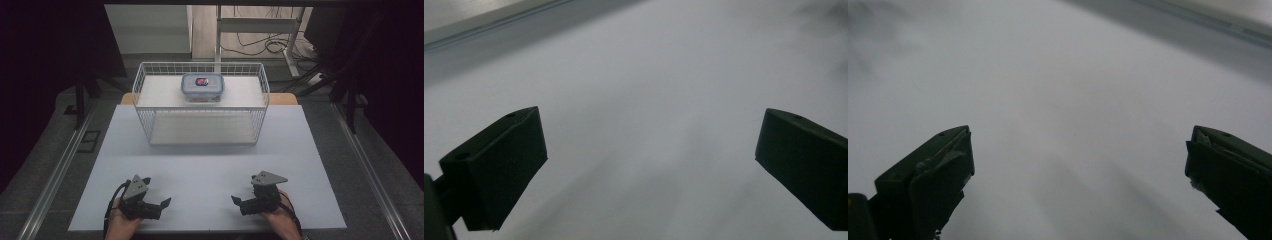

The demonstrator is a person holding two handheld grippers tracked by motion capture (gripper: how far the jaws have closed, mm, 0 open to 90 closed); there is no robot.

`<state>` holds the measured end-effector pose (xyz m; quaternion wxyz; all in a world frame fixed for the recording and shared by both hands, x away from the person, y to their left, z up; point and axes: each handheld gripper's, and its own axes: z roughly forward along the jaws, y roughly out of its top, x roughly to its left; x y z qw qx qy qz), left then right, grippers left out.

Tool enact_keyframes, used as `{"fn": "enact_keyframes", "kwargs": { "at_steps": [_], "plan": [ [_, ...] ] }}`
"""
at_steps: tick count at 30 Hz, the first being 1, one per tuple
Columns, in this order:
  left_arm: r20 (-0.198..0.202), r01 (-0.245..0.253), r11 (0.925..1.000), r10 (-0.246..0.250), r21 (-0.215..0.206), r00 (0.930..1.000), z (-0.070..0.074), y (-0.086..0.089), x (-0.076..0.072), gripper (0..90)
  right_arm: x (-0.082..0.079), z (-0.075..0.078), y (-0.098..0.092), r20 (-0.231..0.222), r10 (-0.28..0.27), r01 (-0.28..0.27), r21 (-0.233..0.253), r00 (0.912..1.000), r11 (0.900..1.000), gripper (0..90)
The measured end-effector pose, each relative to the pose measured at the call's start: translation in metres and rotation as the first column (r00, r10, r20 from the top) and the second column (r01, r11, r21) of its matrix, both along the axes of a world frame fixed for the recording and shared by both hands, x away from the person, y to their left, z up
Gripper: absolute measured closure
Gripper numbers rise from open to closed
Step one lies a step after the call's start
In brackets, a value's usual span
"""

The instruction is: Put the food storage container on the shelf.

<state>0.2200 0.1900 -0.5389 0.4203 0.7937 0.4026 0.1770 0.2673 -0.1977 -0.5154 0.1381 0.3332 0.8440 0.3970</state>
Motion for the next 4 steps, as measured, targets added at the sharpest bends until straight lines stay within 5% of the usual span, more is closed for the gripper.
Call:
{"fn": "enact_keyframes", "kwargs": {
  "at_steps": [4],
  "plan": [
    [0.009,-0.003,0.9999,0.003,0.011,1.0,0.0,-0.0006,0.0007,0.0,0.0005,-0.0028,0.0038,0.008,0.006,-0.006,-0.028,0.9999,1.0,0.0]
  ]
}}
